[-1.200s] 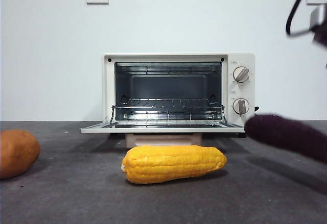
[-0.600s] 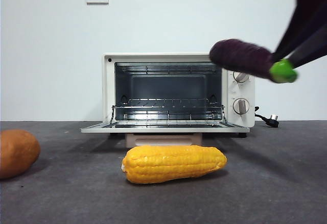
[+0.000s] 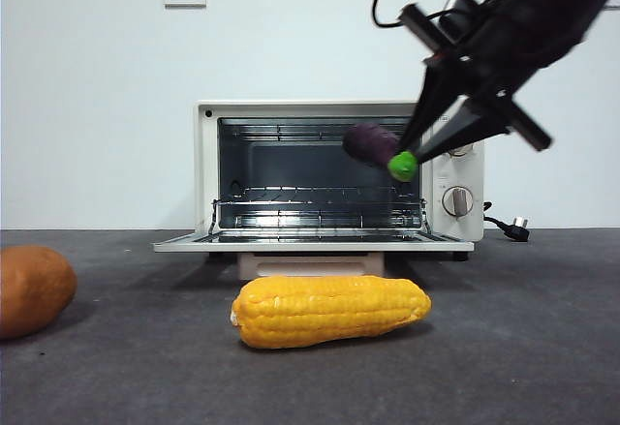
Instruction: Take the eggplant from the table,put the eggplant in the oven
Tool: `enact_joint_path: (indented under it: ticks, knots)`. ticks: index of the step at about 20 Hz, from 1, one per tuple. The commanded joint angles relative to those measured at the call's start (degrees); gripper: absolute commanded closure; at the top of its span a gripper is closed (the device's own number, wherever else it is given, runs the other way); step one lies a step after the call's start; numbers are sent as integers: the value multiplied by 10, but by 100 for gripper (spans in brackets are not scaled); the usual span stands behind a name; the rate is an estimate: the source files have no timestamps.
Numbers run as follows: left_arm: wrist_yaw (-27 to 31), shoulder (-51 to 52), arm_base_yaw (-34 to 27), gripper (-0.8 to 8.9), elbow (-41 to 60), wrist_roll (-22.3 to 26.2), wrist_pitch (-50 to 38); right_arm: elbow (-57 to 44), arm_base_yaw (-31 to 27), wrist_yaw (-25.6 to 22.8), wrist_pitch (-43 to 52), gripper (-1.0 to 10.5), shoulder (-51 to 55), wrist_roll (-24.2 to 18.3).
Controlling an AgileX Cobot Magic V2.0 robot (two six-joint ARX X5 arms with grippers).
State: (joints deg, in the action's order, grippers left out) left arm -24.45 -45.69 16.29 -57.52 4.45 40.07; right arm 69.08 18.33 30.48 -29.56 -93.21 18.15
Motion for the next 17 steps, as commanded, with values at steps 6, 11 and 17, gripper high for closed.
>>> enact_joint_path:
  ticks: [6,11,17]
  knots:
    - [0,0,6,819,2,-2,-5,121,10,-9,106,956,-136,152]
    - [0,0,6,819,2,-2,-5,148,20,-79,165,956,-188,206]
    - [1,-1,6,819,2,-2,-3,148,35,-213,215,948,-195,207]
